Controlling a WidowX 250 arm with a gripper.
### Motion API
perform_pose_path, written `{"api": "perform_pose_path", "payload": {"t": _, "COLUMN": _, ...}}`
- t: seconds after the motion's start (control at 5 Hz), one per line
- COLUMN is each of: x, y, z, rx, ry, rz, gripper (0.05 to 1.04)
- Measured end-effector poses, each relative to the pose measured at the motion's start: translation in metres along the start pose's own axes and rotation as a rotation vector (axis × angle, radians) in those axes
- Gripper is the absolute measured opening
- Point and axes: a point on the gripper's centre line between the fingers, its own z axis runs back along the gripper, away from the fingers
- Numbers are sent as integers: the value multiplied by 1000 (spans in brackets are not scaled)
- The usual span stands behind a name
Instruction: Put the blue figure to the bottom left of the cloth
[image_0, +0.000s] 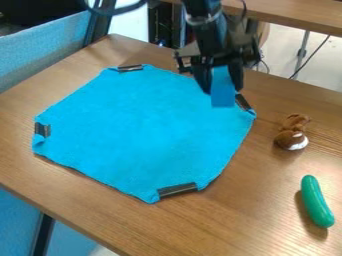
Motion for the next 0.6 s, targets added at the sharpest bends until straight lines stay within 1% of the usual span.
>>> {"api": "perform_pose_path", "payload": {"t": 0.2, "x": 38, "y": 36, "z": 16, "rx": 51, "ry": -59, "rz": 173, "gripper": 575}}
{"api": "perform_pose_path", "payload": {"t": 0.4, "x": 46, "y": 69, "z": 24, "rx": 77, "ry": -52, "rz": 223, "gripper": 575}}
{"api": "perform_pose_path", "payload": {"t": 0.6, "x": 43, "y": 119, "z": 33, "rx": 117, "ry": -39, "rz": 292, "gripper": 575}}
